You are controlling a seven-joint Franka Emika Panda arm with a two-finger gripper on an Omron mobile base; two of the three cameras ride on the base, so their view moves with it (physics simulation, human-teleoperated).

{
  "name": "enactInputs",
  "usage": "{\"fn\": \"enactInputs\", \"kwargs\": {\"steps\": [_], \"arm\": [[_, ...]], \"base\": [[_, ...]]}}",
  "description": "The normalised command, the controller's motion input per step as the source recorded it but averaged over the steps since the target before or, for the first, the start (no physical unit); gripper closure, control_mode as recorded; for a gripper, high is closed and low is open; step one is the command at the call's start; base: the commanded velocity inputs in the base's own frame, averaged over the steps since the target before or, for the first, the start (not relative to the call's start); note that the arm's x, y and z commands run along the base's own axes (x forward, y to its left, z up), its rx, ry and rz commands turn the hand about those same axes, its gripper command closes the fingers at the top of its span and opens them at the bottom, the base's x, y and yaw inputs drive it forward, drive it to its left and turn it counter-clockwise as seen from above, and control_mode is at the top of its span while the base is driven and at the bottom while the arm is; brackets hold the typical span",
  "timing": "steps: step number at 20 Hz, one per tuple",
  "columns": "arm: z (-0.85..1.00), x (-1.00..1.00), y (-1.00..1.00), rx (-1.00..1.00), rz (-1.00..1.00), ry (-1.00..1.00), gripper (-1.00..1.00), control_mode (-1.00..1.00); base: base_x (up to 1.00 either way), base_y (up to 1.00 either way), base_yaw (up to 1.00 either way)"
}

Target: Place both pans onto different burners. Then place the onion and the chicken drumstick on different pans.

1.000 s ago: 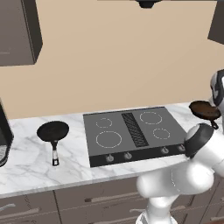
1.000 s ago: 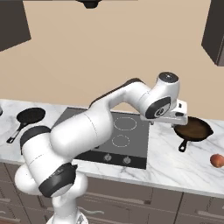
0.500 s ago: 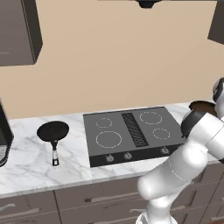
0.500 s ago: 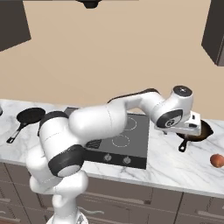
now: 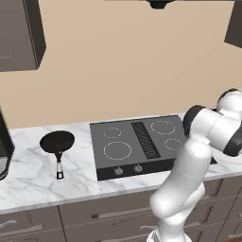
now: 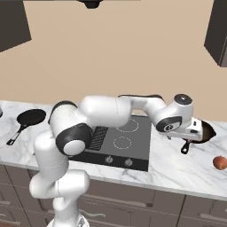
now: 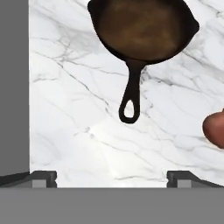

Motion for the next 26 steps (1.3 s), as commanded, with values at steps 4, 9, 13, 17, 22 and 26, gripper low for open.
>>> {"fn": "enactInputs", "kwargs": {"steps": [4, 9, 13, 17, 22, 26], "arm": [[-0.29, 0.38, -0.21, 0.00, -0.03, 0.02, -1.00, -1.00], [-0.15, 0.26, -0.27, 0.00, -0.01, 0.03, -1.00, -1.00], [-0.01, 0.14, -0.26, 0.00, 0.00, 0.05, -1.00, -1.00], [-0.04, 0.12, -0.11, 0.00, 0.00, 0.05, -1.00, -1.00], [-0.18, 0.22, 0.00, 0.00, 0.00, 0.04, -1.00, -1.00], [-0.25, 0.24, 0.00, 0.00, 0.00, 0.06, -1.00, -1.00]], "base": [[0.00, 0.00, 0.00], [0.00, 0.00, 0.00], [0.00, 0.00, 0.00], [0.00, 0.00, 0.00], [0.00, 0.00, 0.00], [0.00, 0.00, 0.00]]}}
